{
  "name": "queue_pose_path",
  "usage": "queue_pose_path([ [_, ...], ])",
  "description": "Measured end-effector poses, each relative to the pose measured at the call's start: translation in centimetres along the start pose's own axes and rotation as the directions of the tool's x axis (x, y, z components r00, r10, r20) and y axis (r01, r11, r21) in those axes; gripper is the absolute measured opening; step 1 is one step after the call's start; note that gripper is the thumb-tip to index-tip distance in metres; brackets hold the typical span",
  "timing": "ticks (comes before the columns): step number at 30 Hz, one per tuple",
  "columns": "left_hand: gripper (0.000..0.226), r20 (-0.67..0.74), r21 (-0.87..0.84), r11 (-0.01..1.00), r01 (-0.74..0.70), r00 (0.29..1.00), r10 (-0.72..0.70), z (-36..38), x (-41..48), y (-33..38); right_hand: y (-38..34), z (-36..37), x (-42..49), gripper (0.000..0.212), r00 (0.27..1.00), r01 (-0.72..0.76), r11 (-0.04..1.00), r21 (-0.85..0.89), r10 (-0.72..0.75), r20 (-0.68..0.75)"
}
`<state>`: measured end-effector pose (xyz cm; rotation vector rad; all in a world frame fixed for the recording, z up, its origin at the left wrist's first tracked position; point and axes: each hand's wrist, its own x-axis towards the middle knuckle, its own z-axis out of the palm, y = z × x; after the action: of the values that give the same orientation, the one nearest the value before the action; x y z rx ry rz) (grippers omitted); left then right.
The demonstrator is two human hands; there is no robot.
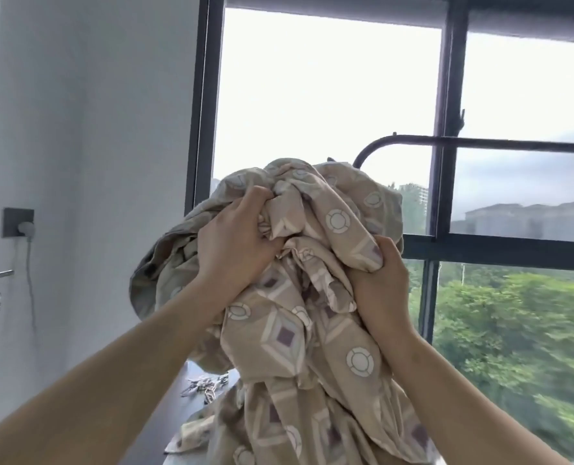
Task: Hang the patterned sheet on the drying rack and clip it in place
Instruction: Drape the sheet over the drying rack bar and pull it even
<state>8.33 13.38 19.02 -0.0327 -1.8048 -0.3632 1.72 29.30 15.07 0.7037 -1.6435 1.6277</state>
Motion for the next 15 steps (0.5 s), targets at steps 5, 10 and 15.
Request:
queue_pose_path([
  [5, 0.039, -0.015, -0.079, 0.996, -0.045, 0.999, 0.044, -0.3, 1.1, 5.0, -3.4, -5.4, 1.0, 0.030, 0.993, 0.072, 0.991, -0.109, -0.082, -0.090],
  [10, 0.039, -0.003, -0.147, 0.977, -0.152, 0.988, 0.153, 0.5, 2.7, 9.2, -5.4, -9.9, 2.5, 0.025, 0.967, 0.128, 0.968, -0.217, -0.170, -0.189],
  [15, 0.038, 0.108, -0.145, 0.944, -0.295, 0.944, 0.312, 2.6, 4.4, 11.1, -5.3, -13.3, 4.0, 0.011, 0.970, 0.098, 0.928, -0.359, -0.169, -0.173],
])
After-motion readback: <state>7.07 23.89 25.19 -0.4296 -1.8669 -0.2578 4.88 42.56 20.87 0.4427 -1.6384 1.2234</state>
